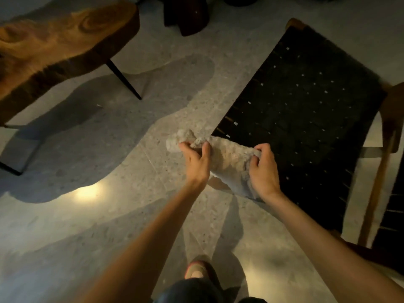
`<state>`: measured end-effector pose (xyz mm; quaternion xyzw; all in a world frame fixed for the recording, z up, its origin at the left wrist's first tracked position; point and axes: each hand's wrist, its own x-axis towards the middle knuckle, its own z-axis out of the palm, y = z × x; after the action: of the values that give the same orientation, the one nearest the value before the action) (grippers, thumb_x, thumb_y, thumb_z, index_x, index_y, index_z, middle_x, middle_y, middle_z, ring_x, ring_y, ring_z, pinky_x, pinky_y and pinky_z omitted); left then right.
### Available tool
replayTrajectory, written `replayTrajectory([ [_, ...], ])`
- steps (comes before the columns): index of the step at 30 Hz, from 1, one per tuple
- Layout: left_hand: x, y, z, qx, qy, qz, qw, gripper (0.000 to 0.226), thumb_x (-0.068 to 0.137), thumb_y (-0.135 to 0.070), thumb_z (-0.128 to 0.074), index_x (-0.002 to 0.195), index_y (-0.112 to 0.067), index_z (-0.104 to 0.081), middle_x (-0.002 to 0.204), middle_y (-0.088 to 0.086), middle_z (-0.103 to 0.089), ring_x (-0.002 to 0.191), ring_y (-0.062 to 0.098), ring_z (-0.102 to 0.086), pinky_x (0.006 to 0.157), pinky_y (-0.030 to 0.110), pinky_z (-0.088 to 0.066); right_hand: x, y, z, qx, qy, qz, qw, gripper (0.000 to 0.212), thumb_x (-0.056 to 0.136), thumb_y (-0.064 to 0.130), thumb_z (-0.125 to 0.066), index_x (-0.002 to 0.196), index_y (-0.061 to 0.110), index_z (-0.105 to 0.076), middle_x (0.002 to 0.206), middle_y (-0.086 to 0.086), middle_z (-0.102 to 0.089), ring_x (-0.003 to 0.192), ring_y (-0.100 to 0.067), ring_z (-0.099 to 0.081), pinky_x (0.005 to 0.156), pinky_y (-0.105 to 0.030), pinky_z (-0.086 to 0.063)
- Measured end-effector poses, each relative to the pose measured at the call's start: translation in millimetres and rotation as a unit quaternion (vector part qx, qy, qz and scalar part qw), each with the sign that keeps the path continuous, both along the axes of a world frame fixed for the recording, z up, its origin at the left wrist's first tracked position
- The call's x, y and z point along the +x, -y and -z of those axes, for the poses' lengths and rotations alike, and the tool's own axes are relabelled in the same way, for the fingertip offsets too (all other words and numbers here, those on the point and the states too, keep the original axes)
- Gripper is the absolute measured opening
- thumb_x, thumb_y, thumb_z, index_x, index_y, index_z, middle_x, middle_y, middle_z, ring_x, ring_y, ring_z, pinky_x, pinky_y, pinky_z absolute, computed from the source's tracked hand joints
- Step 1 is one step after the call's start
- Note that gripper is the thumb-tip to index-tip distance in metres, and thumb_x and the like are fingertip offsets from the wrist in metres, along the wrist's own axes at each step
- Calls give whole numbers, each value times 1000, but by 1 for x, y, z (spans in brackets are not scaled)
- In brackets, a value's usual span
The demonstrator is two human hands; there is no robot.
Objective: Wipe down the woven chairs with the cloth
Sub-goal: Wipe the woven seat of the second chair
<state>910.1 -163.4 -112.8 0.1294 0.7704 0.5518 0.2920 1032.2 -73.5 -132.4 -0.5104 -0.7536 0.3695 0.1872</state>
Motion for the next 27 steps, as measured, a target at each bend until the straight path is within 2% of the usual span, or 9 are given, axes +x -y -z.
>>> replayTrajectory([
  [3, 14, -18, 28, 71, -44, -59, 995, 50, 96, -31, -51, 131, -19, -19, 126, 1, -38, 120, 15, -40, 103, 28, -33, 5, 5, 25, 135, -26, -54, 989, 16, 95, 12, -45, 109, 18, -44, 105, 2, -44, 62, 1, -43, 49, -11, -29],
  [5, 23, -29, 43, 76, -102, -108, 986, 52, 96, -29, -51, 136, -18, -20, 127, -1, -31, 120, 12, -31, 102, 26, -26, 6, 7, 36, 199, -23, -79, 977, 20, 94, 14, -41, 113, 15, -48, 107, -6, -48, 57, -5, -44, 45, -12, -26],
  [8, 34, -46, 54, 67, -133, -199, 969, 52, 97, -32, -47, 141, -20, -23, 122, -3, -23, 111, 7, -19, 96, 24, -16, 7, 5, 44, 242, -24, -83, 966, 25, 90, 18, -38, 112, 19, -49, 107, -6, -48, 56, -8, -42, 44, -12, -20],
  [11, 40, -59, 57, 49, -141, -272, 951, 51, 97, -31, -46, 143, -25, -26, 132, 8, -29, 108, 15, -23, 99, 35, -20, 10, 3, 48, 269, -33, -94, 958, 22, 91, 18, -39, 109, 19, -50, 107, -4, -48, 54, -6, -40, 42, -12, -21],
  [13, 44, -61, 56, 34, -160, -296, 941, 52, 96, -31, -47, 145, -26, -27, 131, 12, -32, 99, 16, -22, 94, 33, -19, 15, 1, 50, 279, -35, -97, 955, 20, 93, 17, -41, 110, 18, -51, 106, -2, -48, 51, -2, -38, 43, -11, -22],
  [15, 50, -61, 57, 32, -177, -293, 939, 54, 97, -31, -47, 146, -26, -25, 130, 14, -33, 100, 21, -26, 92, 32, -19, 23, -2, 52, 288, -31, -99, 952, 19, 94, 17, -43, 111, 17, -51, 106, -2, -49, 48, 0, -35, 42, -12, -21],
  [18, 72, -60, 64, 35, -154, -262, 952, 62, 95, -32, -48, 148, -30, -16, 133, 16, -26, 115, 29, -26, 102, 42, -20, 46, -7, 57, 302, -14, -111, 947, 19, 94, 16, -44, 111, 16, -52, 106, -3, -50, 47, -1, -34, 42, -12, -20],
  [23, 131, -61, 78, 52, -93, -235, 966, 76, 93, -34, -51, 150, -31, 0, 138, 14, -22, 126, 28, -19, 105, 50, -21, 107, -15, 70, 308, 53, -119, 942, 20, 94, 7, -50, 112, 15, -52, 107, -5, -49, 44, -3, -34, 39, -13, -21],
  [27, 176, -64, 91, 49, -75, -202, 975, 82, 92, -36, -53, 149, -32, 6, 142, 14, -17, 131, 29, -15, 107, 52, -20, 155, -16, 79, 306, 105, -130, 937, 22, 92, 8, -53, 112, 17, -49, 107, -4, -47, 46, -7, -40, 39, -16, -25],
])
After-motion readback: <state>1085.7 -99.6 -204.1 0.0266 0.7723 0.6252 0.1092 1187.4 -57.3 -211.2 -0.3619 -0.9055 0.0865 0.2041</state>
